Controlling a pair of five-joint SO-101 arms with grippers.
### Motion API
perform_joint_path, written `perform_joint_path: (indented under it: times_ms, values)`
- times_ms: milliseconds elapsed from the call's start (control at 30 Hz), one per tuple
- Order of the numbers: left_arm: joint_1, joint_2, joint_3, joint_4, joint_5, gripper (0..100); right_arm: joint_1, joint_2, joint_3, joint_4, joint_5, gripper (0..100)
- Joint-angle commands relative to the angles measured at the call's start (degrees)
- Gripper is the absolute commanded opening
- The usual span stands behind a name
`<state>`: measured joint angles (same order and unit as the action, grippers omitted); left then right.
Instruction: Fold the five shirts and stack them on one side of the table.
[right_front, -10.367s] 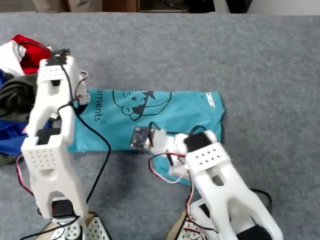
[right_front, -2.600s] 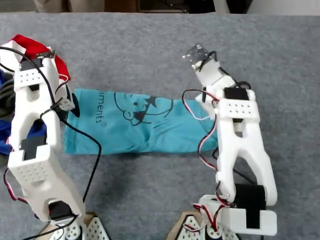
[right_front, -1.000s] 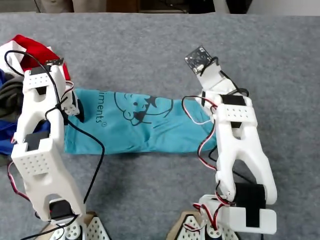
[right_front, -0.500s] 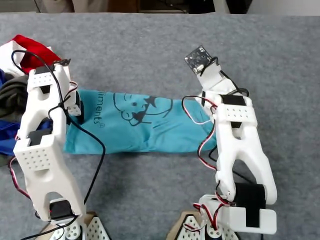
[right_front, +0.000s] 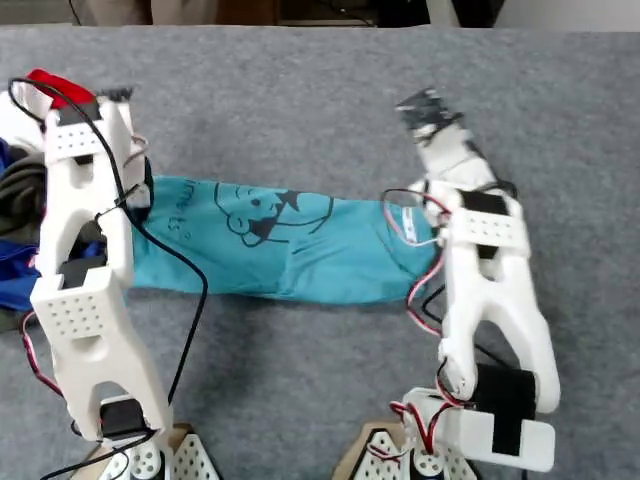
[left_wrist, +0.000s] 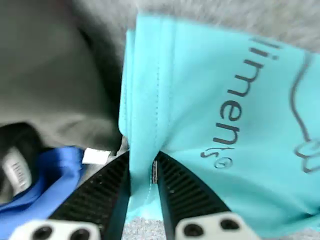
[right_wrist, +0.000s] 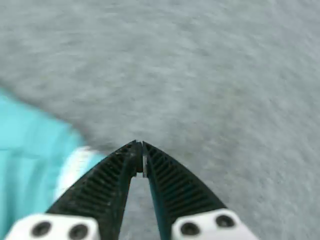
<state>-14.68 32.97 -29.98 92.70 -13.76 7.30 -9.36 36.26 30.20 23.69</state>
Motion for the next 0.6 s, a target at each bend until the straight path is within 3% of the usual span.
perform_joint_path:
  times_ms: [0,167,333,567]
  values:
    - [3.60,-3.74,-7.56,4.04,0.09,2,6.55,-0.22,-0.48,-5.45,-2.73,0.9]
    - [11.60,-4.00,-8.88,6.07,0.26,2,14.64,-0.04,-0.22,-11.52,-6.15,0.9]
    - [20.22,-4.09,-9.49,6.51,4.66,2,19.38,5.32,-0.13,-18.99,-4.75,0.9]
    - [33.85,-3.91,-9.49,6.68,8.62,2,23.69,12.26,-6.02,-19.43,-4.22,0.9]
